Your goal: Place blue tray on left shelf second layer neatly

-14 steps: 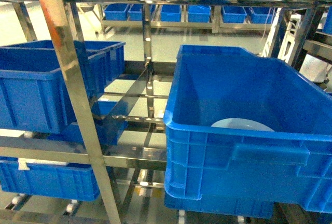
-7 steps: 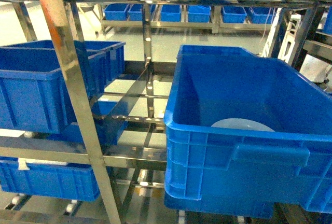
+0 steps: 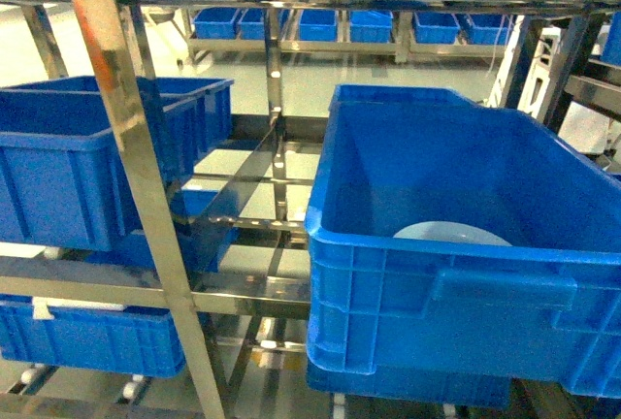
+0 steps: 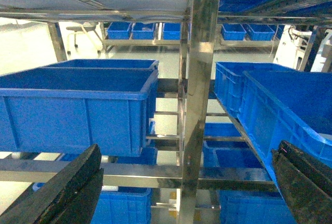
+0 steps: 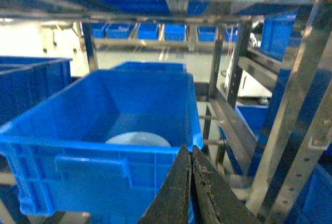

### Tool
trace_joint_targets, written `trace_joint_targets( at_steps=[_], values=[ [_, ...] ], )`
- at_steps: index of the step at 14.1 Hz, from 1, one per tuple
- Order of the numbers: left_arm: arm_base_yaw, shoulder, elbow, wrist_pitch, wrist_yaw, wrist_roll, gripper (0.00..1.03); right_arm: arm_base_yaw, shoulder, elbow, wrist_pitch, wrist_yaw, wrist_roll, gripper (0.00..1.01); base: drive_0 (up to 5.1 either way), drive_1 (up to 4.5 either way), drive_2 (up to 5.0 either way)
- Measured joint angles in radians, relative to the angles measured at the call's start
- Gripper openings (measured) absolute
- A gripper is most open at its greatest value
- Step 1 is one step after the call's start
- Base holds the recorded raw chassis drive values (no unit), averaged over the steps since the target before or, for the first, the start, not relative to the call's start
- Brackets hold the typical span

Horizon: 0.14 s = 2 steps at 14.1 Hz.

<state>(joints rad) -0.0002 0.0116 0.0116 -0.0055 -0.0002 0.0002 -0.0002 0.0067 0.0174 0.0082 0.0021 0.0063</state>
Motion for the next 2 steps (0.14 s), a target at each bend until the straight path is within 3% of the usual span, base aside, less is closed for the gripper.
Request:
trace_joint_targets(
  at_steps=[2],
  values=[
    [0.0, 0.0, 0.0, 0.001, -0.001, 0.0, 0.98, 0.0, -0.002, -0.004, -0.009, -0.001, 0.0, 0.02, 0.0, 0.0, 0.0]
  ],
)
